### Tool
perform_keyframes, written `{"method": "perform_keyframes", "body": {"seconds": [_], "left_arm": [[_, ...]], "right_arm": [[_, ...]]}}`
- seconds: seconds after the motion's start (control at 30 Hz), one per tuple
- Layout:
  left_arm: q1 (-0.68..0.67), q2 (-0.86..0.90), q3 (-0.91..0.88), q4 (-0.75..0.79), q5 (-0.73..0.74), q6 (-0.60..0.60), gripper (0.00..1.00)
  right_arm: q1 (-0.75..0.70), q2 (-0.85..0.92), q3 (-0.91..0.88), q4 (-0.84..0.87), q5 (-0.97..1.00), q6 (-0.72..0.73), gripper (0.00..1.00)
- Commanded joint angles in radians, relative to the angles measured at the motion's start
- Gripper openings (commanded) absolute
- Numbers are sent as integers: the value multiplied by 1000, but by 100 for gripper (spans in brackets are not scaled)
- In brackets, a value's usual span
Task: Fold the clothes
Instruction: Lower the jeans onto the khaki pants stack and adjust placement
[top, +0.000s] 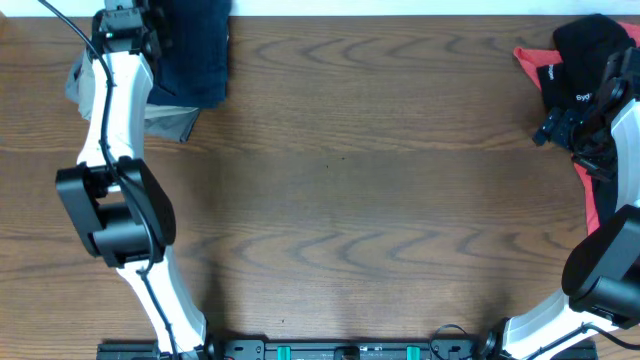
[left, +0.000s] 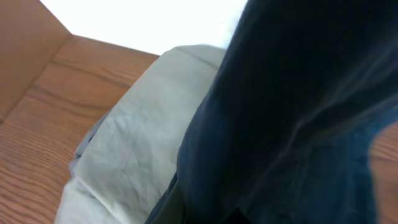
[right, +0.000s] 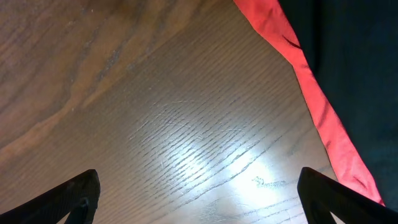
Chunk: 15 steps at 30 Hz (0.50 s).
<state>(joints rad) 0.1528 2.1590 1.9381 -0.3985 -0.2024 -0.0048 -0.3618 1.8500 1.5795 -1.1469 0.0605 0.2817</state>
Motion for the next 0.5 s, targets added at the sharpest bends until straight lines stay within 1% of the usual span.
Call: {"method": "perform_keyframes", "body": {"seconds": [0.0, 0.33, 0.37, 0.4, 0.43, 0.47], "left_arm": [[37, 21, 35, 33, -24, -19, 6], [100, 74, 35, 79, -24, -15, 7], [108, 74, 35, 79, -24, -16, 15], [113, 74, 35, 79, -24, -16, 33], [119, 74, 35, 79, -24, -16, 60], [124, 74, 35, 79, -24, -16, 82]], "right_arm": [[-10, 2, 1, 0, 7, 13, 99], [-10, 2, 1, 0, 7, 14, 99], [-10, 2, 1, 0, 7, 14, 99], [-10, 2, 1, 0, 7, 14, 99], [-10, 2, 1, 0, 7, 14, 99], [-10, 2, 1, 0, 7, 13, 99]]}}
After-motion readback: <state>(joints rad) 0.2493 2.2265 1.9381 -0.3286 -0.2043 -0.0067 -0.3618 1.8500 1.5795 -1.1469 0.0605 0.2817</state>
